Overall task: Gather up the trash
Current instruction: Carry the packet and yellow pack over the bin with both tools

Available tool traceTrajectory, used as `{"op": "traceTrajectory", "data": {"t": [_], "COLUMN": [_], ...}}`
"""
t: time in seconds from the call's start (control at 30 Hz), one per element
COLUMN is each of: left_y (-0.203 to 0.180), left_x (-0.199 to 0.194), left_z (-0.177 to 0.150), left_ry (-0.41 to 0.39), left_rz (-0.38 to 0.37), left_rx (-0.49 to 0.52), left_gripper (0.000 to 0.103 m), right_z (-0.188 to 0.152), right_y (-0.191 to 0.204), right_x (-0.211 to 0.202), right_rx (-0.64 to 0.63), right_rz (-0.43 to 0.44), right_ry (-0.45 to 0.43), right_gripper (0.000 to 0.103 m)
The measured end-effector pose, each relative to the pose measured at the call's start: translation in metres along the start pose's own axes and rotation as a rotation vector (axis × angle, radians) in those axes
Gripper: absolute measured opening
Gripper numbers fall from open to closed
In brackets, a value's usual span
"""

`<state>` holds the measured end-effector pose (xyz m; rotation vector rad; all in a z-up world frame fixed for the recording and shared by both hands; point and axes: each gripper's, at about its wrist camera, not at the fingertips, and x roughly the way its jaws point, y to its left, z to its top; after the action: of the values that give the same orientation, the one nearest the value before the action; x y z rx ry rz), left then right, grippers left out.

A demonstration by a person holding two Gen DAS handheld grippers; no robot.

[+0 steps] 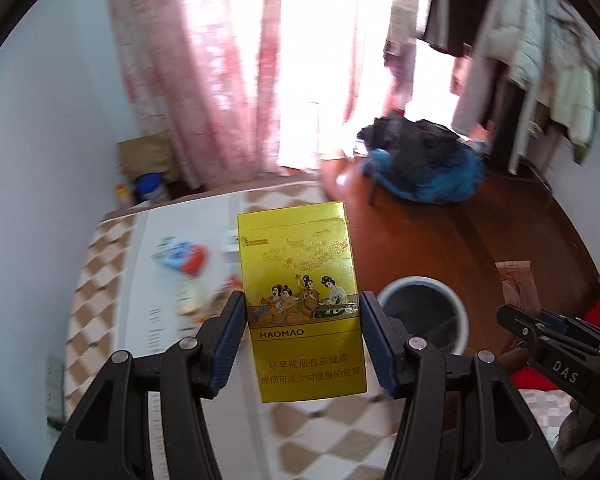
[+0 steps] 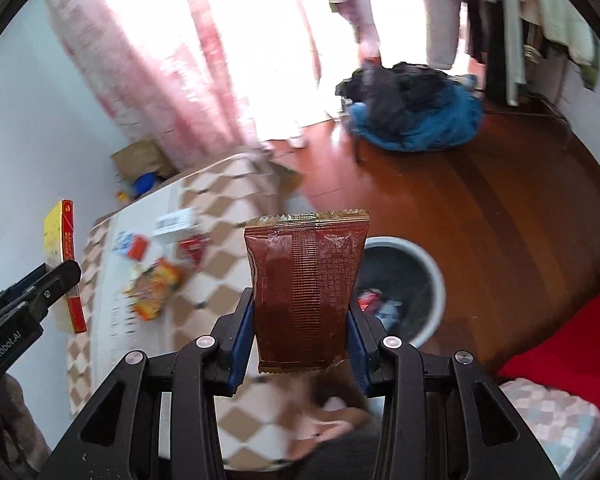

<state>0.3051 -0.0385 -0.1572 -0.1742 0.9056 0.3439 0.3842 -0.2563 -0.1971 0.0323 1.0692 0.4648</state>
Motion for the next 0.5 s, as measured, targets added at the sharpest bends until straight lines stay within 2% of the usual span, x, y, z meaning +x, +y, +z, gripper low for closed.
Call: {"op": "traceTrajectory", "data": {"t": [0.07, 0.2, 0.33, 0.5], "left_y": [-0.03, -0.082, -0.126, -0.163], "left_x": [0.018, 0.073, 0.146, 0.227], "left_z": [0.006, 0.011, 0.014, 0.009], "left_ry": [0.024, 0.127, 0.299, 0.47], "left_rz": [-0.038, -0.14, -0.234, -0.28], "left_rx": [0.031, 0.056, 0.056, 0.039], "left_gripper": [0.053, 0.053, 0.054, 0.055], "right_z": [0.002, 0.005, 0.003, -0.004], "right_y": [-0.031, -0.094, -0.135, -0.171], "right_x": [0.009, 0.043, 0.09, 0.156], "right_rx": [0.024, 0.084, 0.123, 0.142], "right_rz": [-0.029, -0.059, -0.067, -0.072], "right_ry": [0.011, 0.069, 0.148, 0.254], "right_gripper": [0.043, 0.043, 0.043, 0.043]}}
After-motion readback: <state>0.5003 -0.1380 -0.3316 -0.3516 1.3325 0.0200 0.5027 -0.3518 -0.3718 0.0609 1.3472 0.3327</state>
